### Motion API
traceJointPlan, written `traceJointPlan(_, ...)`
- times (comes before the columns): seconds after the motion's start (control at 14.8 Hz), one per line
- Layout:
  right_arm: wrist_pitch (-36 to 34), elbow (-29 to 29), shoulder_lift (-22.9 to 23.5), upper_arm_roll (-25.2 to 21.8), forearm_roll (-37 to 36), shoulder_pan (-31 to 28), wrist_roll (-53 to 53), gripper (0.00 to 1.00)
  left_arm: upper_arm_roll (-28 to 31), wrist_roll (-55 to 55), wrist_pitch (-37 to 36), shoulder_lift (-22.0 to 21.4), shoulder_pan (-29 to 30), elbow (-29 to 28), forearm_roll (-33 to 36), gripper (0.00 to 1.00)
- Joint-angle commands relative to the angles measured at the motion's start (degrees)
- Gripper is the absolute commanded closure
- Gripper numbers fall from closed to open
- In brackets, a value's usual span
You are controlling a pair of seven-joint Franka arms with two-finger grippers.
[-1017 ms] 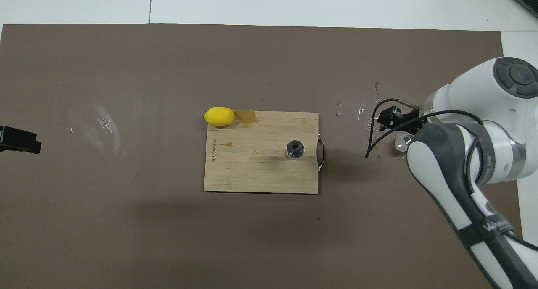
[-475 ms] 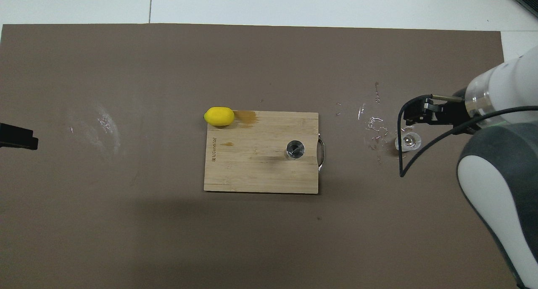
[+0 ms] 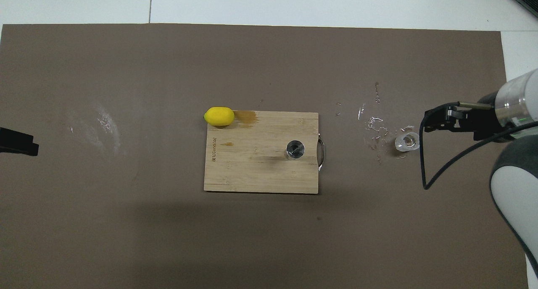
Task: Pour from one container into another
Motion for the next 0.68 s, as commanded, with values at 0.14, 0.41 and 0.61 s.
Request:
traceJointPlan(0.14,-0.1,0.0,0.0,-0.2,1.3,-1.2,-3.3,0.00,-0.3,0.8,-0.2,2.8,0.4,1.9,-1.0,0.00)
traceJointPlan(0.41,-1.4,5.3,3.6,-0.2,0.9,-1.8,-3.3,0.00,-0.3,0.7,-0.3,3.3,0.5,2.2,-1.2,0.00)
traceJointPlan(0.61,-2.6,4.2,3.3,-0.2,1.1,-2.0,-4.1,0.00,-0.3,0.7,-0.2,3.2,0.5,1.9,-1.1,0.00)
